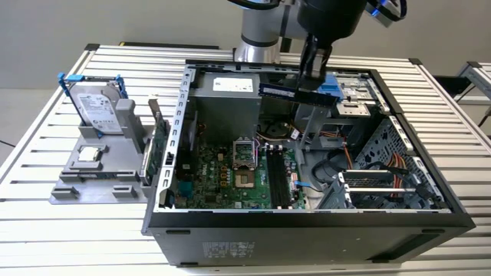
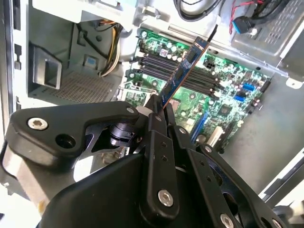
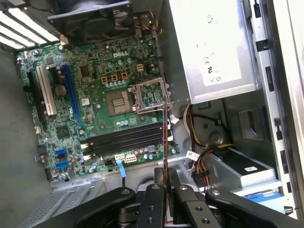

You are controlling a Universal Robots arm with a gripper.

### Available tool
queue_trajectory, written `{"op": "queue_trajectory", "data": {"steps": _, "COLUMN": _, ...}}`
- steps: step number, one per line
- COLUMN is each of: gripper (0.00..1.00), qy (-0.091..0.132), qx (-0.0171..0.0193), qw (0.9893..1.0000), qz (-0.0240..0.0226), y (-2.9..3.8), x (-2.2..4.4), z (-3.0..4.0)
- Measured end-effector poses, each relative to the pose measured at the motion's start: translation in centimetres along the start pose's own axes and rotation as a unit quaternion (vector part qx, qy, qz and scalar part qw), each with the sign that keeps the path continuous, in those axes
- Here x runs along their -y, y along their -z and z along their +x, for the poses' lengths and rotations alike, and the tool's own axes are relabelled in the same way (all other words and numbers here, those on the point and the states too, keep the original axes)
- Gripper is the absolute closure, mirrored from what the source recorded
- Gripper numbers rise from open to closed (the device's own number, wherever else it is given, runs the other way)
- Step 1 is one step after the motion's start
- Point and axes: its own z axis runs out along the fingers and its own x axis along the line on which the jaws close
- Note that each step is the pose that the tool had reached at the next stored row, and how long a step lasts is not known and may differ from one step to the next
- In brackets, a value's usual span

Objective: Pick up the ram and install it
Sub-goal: 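Pick up the ram and move it above insertion slot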

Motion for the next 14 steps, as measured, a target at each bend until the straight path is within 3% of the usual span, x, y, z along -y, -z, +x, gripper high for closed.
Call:
{"op": "queue_trajectory", "data": {"steps": 7, "gripper": 1.0, "qy": -0.048, "qx": 0.0008, "qw": 0.9988, "qz": 0.0022, "y": 0.0, "x": 0.0, "z": 0.0}}
{"op": "queue_trajectory", "data": {"steps": 10, "gripper": 1.0, "qy": -0.07, "qx": 0.0011, "qw": 0.9975, "qz": 0.0032, "y": 0.0, "x": 0.0, "z": 0.0}}
{"op": "queue_trajectory", "data": {"steps": 14, "gripper": 1.0, "qy": -0.101, "qx": 0.0016, "qw": 0.9949, "qz": 0.0046, "y": 0.0, "x": 0.0, "z": 0.0}}
